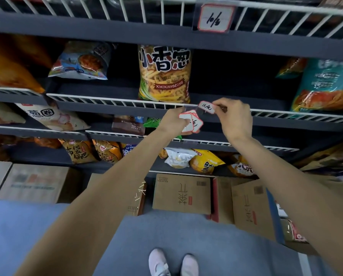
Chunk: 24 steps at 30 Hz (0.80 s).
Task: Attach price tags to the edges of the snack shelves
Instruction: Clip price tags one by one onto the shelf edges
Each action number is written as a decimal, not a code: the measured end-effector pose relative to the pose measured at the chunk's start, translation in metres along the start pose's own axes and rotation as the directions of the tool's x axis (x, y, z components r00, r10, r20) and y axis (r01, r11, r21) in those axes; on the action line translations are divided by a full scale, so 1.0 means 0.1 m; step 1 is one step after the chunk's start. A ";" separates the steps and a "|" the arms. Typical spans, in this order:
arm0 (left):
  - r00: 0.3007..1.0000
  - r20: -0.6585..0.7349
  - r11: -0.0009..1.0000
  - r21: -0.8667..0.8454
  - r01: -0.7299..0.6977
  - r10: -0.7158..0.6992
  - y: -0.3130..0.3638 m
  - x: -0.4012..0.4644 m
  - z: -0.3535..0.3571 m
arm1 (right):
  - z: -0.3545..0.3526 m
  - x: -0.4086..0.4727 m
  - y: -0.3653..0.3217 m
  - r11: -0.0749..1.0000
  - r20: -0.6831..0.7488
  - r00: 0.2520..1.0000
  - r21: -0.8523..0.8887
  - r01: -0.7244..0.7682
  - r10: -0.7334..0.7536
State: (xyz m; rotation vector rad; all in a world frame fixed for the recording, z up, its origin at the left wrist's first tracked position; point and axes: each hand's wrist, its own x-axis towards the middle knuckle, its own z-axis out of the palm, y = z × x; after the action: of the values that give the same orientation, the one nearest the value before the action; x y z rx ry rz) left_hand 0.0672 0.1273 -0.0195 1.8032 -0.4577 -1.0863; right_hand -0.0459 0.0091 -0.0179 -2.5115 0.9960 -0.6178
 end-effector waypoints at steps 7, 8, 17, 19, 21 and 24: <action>0.985 -0.010 0.894 0.421 -0.152 0.172 -0.12 -0.08 -0.11 | 0.00 0.08 -0.14 0.982 -0.109 0.978 -0.090 0.166 -0.176; 0.984 0.004 0.872 0.464 -0.158 0.176 -0.13 -0.09 -0.14 | 0.02 0.08 -0.17 0.976 -0.103 0.974 -0.105 0.191 -0.202; 0.988 0.056 0.727 0.671 -0.145 0.146 -0.11 -0.10 -0.28 | 0.09 0.03 -0.21 0.958 -0.074 0.959 -0.110 0.265 -0.274; 0.988 0.065 0.712 0.688 -0.145 0.138 -0.10 -0.11 -0.28 | 0.12 0.01 -0.22 0.943 -0.071 0.948 -0.149 0.297 -0.310; 0.989 0.070 0.702 0.698 -0.142 0.130 -0.10 -0.12 -0.28 | 0.16 0.01 -0.20 0.927 -0.043 0.945 -0.215 0.308 -0.324; 0.989 0.083 0.688 0.711 -0.146 0.124 -0.10 -0.13 -0.30 | 0.21 0.04 -0.20 0.901 -0.015 0.950 -0.320 0.292 -0.313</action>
State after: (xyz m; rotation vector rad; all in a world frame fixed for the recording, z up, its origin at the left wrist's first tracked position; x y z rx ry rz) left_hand 0.0832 0.1573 -0.0173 2.3776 -1.1449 -0.8793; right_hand -0.0213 0.0232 -0.0253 -2.9834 0.7796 -0.6792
